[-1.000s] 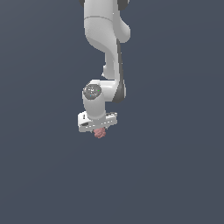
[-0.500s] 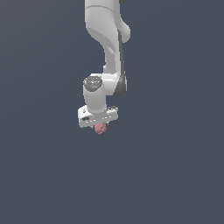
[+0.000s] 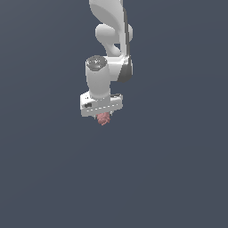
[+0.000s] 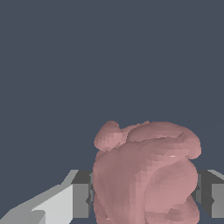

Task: Pick up the object and move it to a goal position.

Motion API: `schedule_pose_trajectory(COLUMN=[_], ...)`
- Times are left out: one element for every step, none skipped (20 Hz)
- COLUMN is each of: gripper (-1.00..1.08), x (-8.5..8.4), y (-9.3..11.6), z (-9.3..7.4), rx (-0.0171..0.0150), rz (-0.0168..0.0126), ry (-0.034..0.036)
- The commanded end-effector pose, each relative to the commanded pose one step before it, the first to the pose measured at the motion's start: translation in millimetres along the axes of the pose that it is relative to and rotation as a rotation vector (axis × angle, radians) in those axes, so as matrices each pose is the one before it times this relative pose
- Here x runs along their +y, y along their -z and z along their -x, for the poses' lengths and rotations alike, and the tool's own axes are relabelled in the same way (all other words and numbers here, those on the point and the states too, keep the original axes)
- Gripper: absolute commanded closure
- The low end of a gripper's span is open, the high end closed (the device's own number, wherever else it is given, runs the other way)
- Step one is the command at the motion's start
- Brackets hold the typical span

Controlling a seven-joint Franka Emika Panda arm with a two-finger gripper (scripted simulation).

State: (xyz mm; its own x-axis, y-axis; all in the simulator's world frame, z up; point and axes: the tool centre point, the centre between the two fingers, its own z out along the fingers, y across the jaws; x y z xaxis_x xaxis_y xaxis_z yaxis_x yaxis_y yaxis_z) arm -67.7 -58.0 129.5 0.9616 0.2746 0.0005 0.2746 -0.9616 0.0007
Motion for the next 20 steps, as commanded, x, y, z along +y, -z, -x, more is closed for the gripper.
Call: schedule_pose_trajectory(gripper=[1.08,1.08,1.08,1.08,1.08,1.08,1.08,1.08,1.08,1.08,1.08,1.08,1.08,1.08,1.08,1.08,1.08,1.08,1.08,1.08], x=[-5.27,-1.72,-1.59,-1.47,-1.36,-1.24,-1.12,-1.0,-0.88,-0.76,-0.64,-0.49,-0.38,-0.25,-0.13,0.0,0.13,0.24,0.19,0.07], y=[16.28,5.76,5.41,5.05,4.69,4.29,3.89,3.48,3.07,2.66,2.25,1.65,1.44,1.03,0.63,0.22,-0.19,-0.56,-0.47,-0.17], z=[7.77,2.51,2.29,2.09,1.92,1.74,1.58,1.4,1.23,1.05,0.86,0.61,0.49,0.3,0.1,-0.09,-0.28,-0.44,-0.32,-0.11], rx=[-0.0004,0.0,0.0,0.0,0.0,0.0,0.0,0.0,0.0,0.0,0.0,-0.00016,0.0,0.0,0.0,0.0,0.0,0.0,0.0,0.0], rz=[0.0,0.0,0.0,0.0,0.0,0.0,0.0,0.0,0.0,0.0,0.0,-0.00064,0.0,0.0,0.0,0.0,0.0,0.0,0.0,0.0], ry=[0.00019,0.0,0.0,0.0,0.0,0.0,0.0,0.0,0.0,0.0,0.0,0.0002,0.0,0.0,0.0,0.0,0.0,0.0,0.0,0.0])
